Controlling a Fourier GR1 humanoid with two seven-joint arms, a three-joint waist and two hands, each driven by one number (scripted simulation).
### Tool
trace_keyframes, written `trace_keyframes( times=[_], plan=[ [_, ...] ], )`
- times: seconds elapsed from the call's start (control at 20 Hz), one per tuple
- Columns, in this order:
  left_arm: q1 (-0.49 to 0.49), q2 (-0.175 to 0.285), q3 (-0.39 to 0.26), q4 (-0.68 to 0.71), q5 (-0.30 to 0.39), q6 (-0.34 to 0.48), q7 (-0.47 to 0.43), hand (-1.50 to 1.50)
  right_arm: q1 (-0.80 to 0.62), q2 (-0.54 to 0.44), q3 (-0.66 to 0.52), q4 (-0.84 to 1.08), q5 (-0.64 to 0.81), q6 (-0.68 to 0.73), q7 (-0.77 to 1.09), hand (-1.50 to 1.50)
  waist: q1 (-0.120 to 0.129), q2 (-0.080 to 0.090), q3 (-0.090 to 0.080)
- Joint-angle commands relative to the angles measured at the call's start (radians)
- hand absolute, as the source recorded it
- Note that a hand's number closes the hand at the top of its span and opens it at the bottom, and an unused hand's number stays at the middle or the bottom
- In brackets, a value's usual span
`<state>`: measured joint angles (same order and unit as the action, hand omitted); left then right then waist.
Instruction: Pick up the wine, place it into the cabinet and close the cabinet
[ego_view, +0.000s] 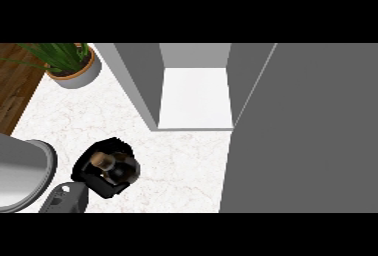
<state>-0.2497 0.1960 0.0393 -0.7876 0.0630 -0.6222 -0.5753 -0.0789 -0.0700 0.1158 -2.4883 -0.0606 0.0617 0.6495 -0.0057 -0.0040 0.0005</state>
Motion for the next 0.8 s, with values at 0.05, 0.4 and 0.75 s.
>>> trace_keyframes(
  times=[0.05,0.4,0.75],
  plan=[
    [0.076,0.015,0.164,-0.02,0.085,0.193,-0.053,1.5,0.022,0.002,0.013,-0.073,-0.011,-0.004,0.017,-1.5,0.021,-0.004,0.0],
    [0.159,-0.024,0.153,-0.246,0.067,0.316,-0.101,1.5,0.037,0.007,0.003,-0.124,-0.038,-0.013,0.047,-1.5,0.012,-0.003,0.001],
    [0.213,-0.068,0.136,-0.452,0.062,0.401,-0.088,1.5,0.076,0.012,0.026,-0.11,-0.016,0.005,0.01,-1.5,0.007,0.001,0.0]
  ],
)
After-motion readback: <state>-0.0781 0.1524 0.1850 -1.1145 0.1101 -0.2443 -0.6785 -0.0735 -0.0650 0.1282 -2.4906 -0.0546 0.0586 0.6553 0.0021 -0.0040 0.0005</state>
